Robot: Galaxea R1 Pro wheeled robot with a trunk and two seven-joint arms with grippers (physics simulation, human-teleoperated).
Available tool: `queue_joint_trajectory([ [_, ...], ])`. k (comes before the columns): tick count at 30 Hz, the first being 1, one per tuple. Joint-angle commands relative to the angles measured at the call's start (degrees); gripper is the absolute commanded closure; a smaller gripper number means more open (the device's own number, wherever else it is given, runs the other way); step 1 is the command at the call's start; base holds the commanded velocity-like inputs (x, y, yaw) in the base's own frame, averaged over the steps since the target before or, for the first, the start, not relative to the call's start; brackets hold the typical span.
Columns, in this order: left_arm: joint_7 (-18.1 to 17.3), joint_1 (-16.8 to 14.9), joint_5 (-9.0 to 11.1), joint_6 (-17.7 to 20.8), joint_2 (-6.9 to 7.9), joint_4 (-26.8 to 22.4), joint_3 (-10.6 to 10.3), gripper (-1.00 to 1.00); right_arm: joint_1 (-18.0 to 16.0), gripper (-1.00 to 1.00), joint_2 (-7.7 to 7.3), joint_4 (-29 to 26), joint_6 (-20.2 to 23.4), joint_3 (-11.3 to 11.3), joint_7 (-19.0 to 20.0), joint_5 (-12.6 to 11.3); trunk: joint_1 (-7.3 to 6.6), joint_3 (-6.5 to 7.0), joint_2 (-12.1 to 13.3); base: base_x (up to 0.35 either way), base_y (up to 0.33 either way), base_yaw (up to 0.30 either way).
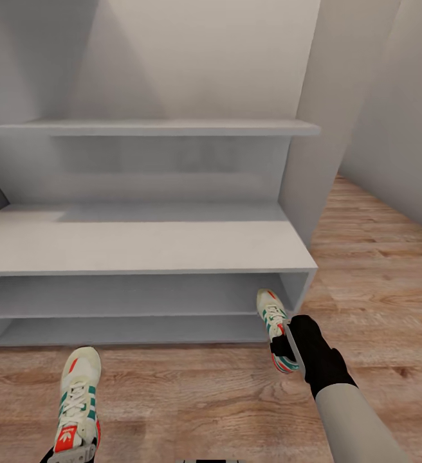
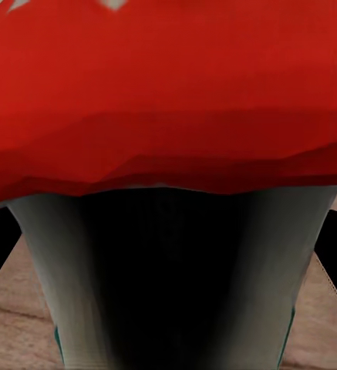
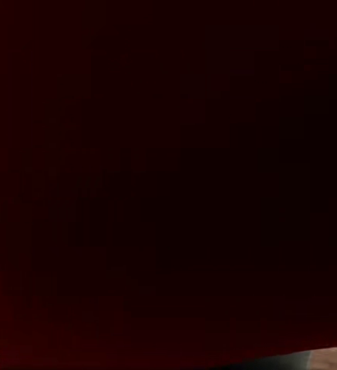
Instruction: Pick up the two gym shoes and the two sandals from the corridor floor and place them onto the hallstand (shoe rack) in the corridor, making sure they are on the rack and not on the floor. Arrange them so the two gym shoes are next to each other and the two sandals are next to each other.
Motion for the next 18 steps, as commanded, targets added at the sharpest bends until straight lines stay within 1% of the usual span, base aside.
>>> queue_joint_trajectory([
  [1,0.1,0.0,0.0,0.0,-0.01,0.0,0.0,1.00,0.0,1.00,-0.01,0.0,0.0,0.0,0.0,0.0,0.00,0.00,0.0,0.295,0.000,0.000],
  [3,0.0,0.0,0.0,0.0,-0.01,-0.1,0.0,1.00,0.0,1.00,-0.01,0.0,0.0,0.0,0.0,0.0,0.00,0.00,0.0,0.237,0.000,0.000],
  [6,0.0,0.1,0.0,0.0,0.00,-0.1,0.0,1.00,0.0,1.00,-0.01,0.0,0.0,0.0,0.0,0.0,0.00,0.00,0.0,0.099,0.000,0.000],
  [18,0.1,0.1,0.0,0.0,-0.01,-0.1,0.0,1.00,0.0,1.00,-0.01,0.0,0.0,0.0,0.0,0.0,0.00,0.00,0.0,0.023,0.000,0.000],
])
